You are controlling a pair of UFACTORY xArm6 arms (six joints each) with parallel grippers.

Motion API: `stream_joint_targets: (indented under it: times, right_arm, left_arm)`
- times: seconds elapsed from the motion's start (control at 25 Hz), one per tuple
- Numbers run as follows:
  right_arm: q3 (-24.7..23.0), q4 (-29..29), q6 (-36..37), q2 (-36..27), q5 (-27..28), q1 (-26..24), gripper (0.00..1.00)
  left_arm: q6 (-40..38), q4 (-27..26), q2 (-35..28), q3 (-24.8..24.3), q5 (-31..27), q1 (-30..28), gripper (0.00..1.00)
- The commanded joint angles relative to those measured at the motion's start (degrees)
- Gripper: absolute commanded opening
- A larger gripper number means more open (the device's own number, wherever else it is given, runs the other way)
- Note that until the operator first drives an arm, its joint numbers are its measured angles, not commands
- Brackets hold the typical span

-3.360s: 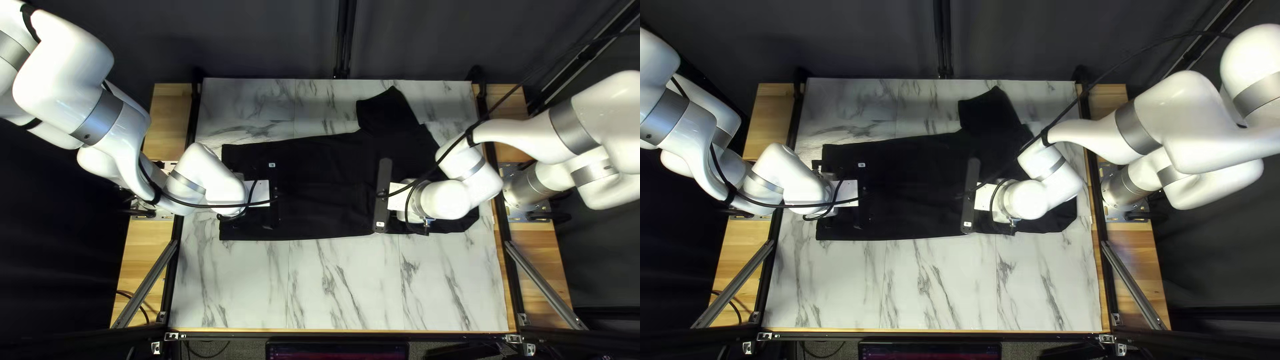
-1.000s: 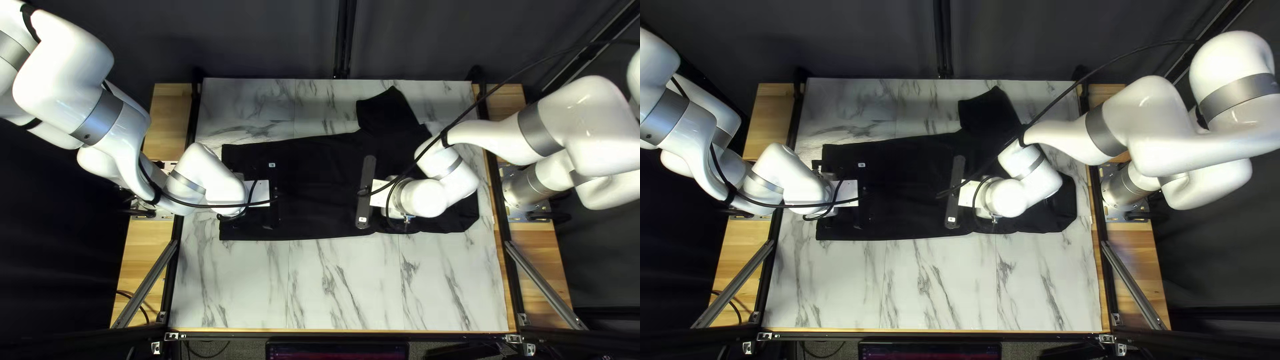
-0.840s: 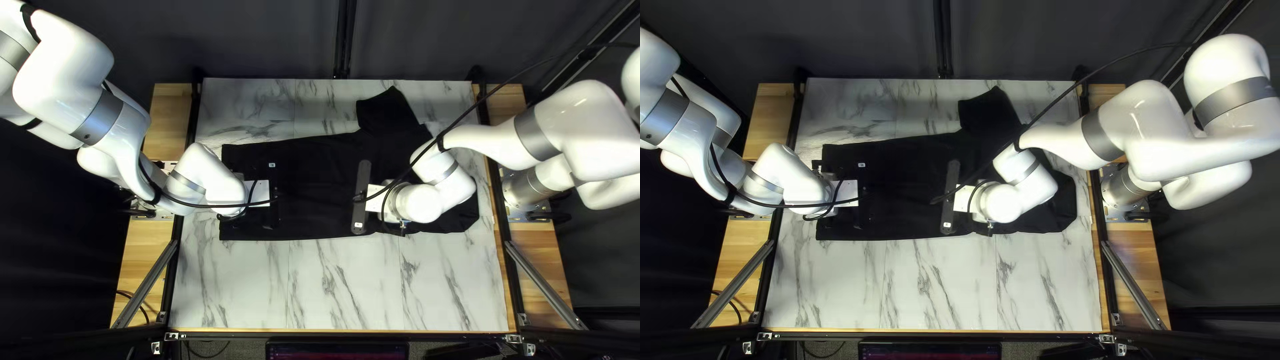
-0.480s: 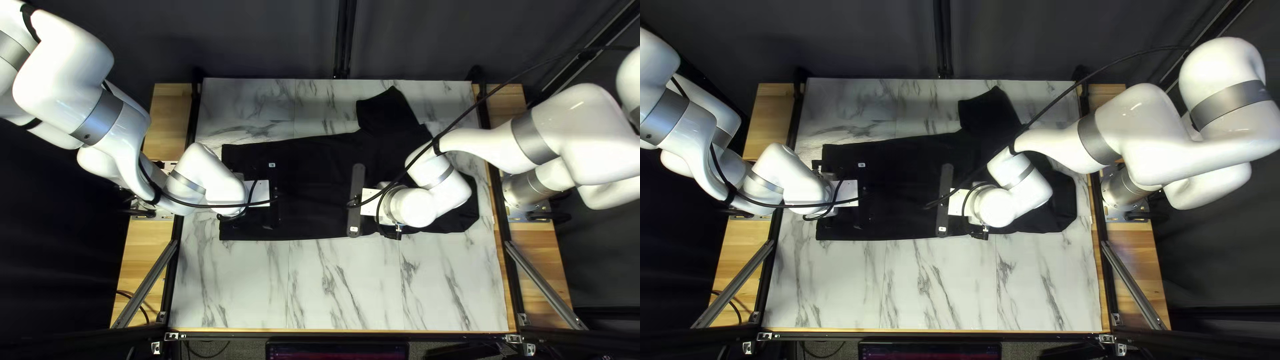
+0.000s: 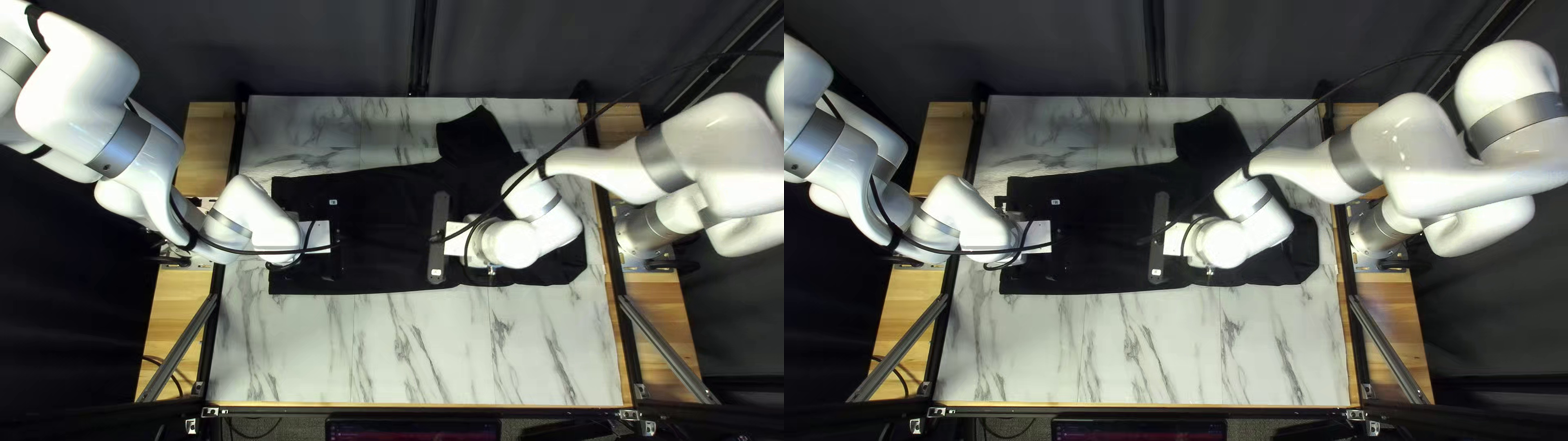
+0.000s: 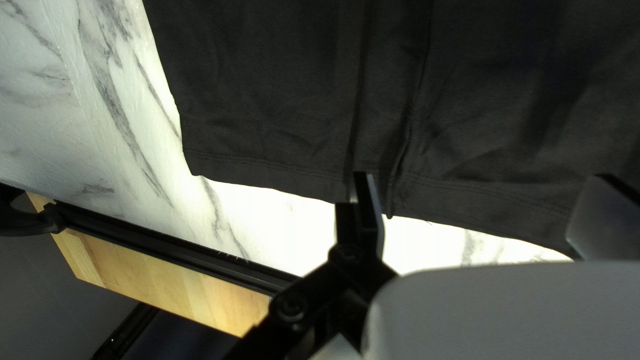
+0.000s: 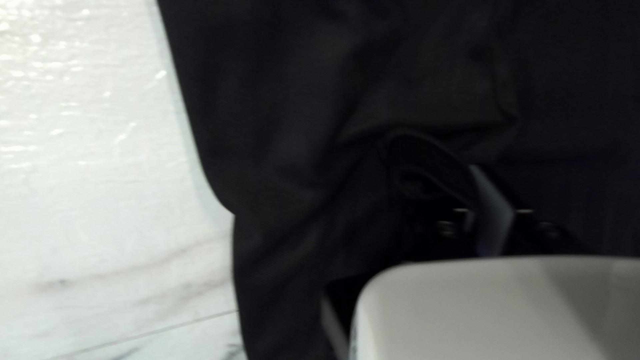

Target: Fold t-shirt

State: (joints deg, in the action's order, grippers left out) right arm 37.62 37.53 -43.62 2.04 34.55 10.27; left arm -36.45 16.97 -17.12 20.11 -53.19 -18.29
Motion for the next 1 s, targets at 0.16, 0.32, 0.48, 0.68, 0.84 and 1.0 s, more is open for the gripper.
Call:
stream_joint_targets:
  times: [0.16,0.32,0.48,0.68,0.84,1.0]
  right_arm:
    - [-7.78,5.54,-4.18,-7.98,-5.17,-4.21,0.0]
    - [-10.28,10.23,-9.26,-9.7,-8.94,-7.75,0.0]
    - [-11.64,12.86,-13.61,-10.74,-9.24,-9.2,0.0]
    - [-11.47,12.9,-17.0,-9.74,-7.45,-8.21,0.0]
    - [-10.54,11.58,-18.74,-8.44,-5.65,-5.79,0.0]
    - [-8.53,8.06,-20.19,-6.61,-1.85,-0.79,0.0]
  left_arm:
    - [0.0,0.0,0.0,0.0,0.0,0.0,1.0]
    - [0.0,0.0,0.0,0.0,0.0,0.0,1.0]
    - [0.0,0.0,0.0,0.0,0.0,0.0,1.0]
    - [0.0,0.0,0.0,0.0,0.0,0.0,1.0]
    - [0.0,0.0,0.0,0.0,0.0,0.0,1.0]
    - [0.0,0.0,0.0,0.0,0.0,0.0,1.0]
